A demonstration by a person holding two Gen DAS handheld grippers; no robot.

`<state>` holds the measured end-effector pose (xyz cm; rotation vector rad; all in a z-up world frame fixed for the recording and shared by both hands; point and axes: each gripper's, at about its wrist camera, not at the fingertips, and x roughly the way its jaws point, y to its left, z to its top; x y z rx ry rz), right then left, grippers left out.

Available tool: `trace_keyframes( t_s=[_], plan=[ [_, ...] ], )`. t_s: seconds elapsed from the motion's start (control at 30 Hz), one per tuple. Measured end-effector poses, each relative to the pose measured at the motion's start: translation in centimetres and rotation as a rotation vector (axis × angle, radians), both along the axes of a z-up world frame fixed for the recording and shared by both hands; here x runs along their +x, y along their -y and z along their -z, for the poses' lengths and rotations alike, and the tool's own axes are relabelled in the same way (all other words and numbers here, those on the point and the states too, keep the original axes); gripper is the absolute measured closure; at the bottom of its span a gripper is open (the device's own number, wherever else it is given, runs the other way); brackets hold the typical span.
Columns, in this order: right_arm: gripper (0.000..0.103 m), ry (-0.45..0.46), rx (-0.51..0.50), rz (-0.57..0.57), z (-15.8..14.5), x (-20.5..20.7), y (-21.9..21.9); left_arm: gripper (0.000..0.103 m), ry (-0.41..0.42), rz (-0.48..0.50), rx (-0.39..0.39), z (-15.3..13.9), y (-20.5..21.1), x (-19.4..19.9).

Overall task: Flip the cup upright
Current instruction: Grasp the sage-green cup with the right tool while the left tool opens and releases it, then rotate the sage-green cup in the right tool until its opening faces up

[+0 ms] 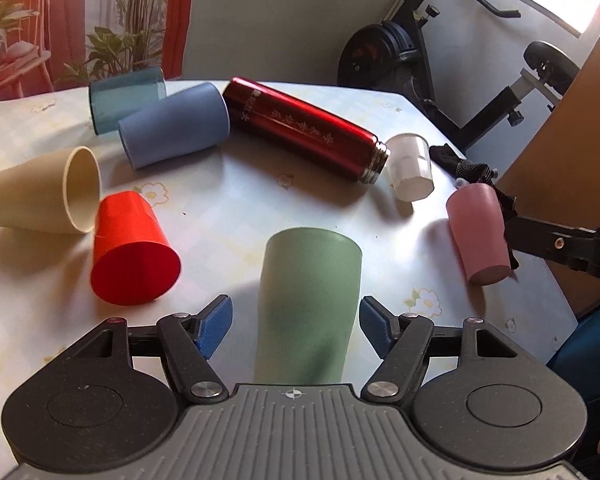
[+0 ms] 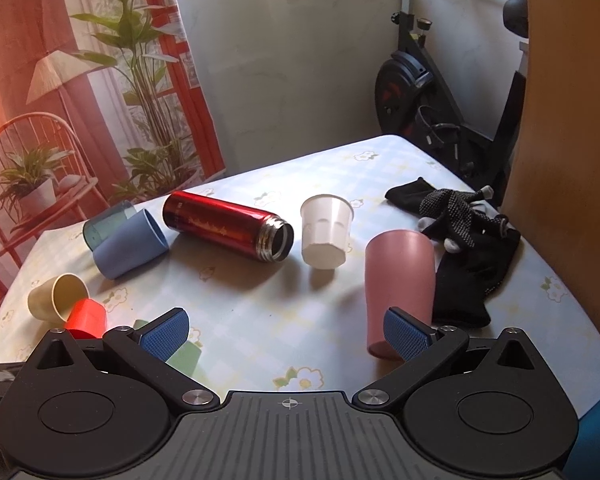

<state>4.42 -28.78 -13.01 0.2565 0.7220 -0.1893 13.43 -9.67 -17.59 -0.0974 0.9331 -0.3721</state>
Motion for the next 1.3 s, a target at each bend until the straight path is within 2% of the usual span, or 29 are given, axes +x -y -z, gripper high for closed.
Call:
trace_keyframes(
  t_s=[0.13, 0.37, 0.5, 0.67, 0.8, 0.9, 1.1, 1.17, 1.23, 1.3],
  plan=[
    [0.000, -0.009, 0.036, -0.011, 0.4, 0.3, -0.5, 0.030, 0.069, -0.053, 0.003, -2.3, -2.6, -1.1],
    [0.000, -0.021, 0.063, -0.049, 1.5, 1.4, -2.5, 0.030, 0.188, -0.144, 0.152, -5.6, -6.6, -1.8],
    [0.000, -0.033, 0.079, -0.079, 2.1, 2.7, -4.3, 0.030, 0.224, -0.203, 0.177, -6.8, -9.4, -2.0],
    [0.000, -0.028, 0.095, -0.125, 3.4, 4.7, -6.8, 0.030, 0.240, -0.271, 0.172, -7.9, -12.5, -2.0],
    [0.001, -0.065, 0.144, -0.164, 5.2, 6.4, -8.3, 0.030, 0.252, -0.310, 0.200, -8.1, -14.4, -2.2],
    [0.004, -0.111, 0.160, -0.191, 6.4, 7.7, -9.5, 0.030, 0.245, -0.330, 0.176, -8.0, -15.7, -2.3],
    [0.012, -0.195, 0.148, -0.211, 8.2, 9.7, -11.2, 0.030, 0.224, -0.348, 0.133, -7.1, -16.6, -2.9],
    [0.020, -0.209, 0.163, -0.197, 8.5, 10.1, -11.1, 0.030, 0.220, -0.347, 0.128, -6.9, -16.5, -3.0],
    [0.022, -0.221, 0.190, -0.189, 8.9, 10.5, -10.8, 0.030, 0.215, -0.347, 0.126, -6.7, -16.4, -3.1],
    [0.029, -0.236, 0.209, -0.188, 9.2, 10.8, -10.6, 0.030, 0.207, -0.347, 0.118, -6.4, -16.4, -3.0]
  ],
)
